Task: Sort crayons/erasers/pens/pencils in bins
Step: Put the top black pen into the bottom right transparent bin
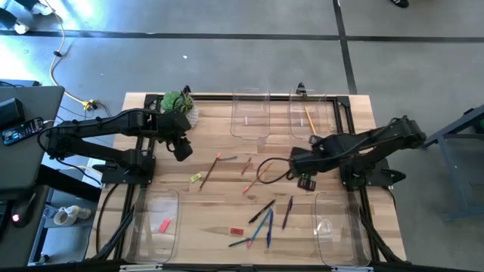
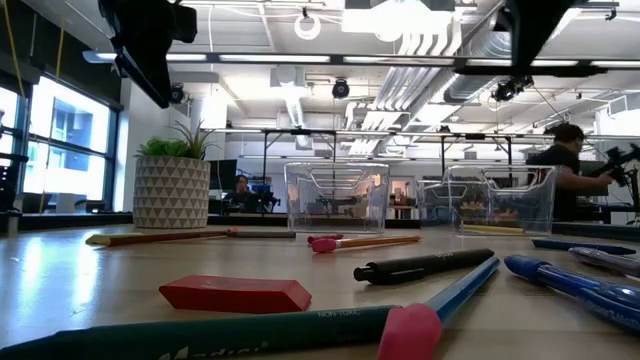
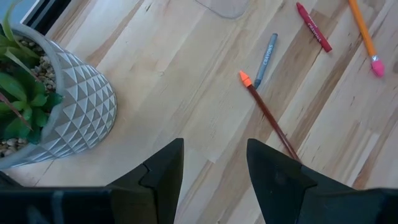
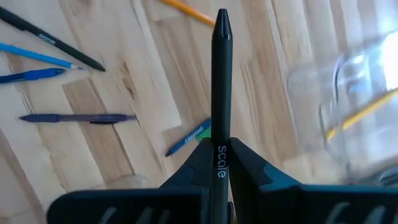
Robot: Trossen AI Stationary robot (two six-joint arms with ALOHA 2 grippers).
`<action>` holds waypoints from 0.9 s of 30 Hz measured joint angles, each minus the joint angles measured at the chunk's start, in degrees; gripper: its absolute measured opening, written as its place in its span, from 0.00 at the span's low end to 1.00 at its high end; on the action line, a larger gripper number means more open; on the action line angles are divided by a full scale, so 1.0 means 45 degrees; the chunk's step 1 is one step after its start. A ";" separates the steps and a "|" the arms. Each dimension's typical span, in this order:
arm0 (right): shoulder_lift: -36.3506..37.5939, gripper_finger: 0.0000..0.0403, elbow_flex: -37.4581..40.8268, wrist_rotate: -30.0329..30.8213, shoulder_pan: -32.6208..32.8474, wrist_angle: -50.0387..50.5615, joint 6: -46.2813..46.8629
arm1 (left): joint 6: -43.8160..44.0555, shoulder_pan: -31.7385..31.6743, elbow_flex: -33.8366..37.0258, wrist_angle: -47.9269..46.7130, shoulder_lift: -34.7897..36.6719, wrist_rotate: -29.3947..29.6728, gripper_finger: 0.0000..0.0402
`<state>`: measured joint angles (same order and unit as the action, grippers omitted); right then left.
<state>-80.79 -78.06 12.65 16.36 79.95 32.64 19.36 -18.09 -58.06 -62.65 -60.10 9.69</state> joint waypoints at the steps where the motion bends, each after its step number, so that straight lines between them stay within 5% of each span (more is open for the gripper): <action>1: 0.0269 0.03 0.0321 -0.0002 0.0137 -0.0015 0.0488 | 0.0019 0.0000 0.0000 0.0000 0.0000 0.0000 0.41; 15: 0.2922 0.03 0.2555 -0.0961 0.2927 -0.0616 0.7962 | 0.0368 -0.0001 0.0000 0.0000 0.0000 -0.0001 0.41; 27: 0.2847 0.03 0.3417 -0.0992 0.6522 -0.2262 1.2461 | 0.0654 -0.0003 0.0000 0.0005 0.0000 -0.0004 0.41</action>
<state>-67.97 -62.69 8.18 45.70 69.77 88.72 22.30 -18.10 -58.06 -62.63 -60.10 9.67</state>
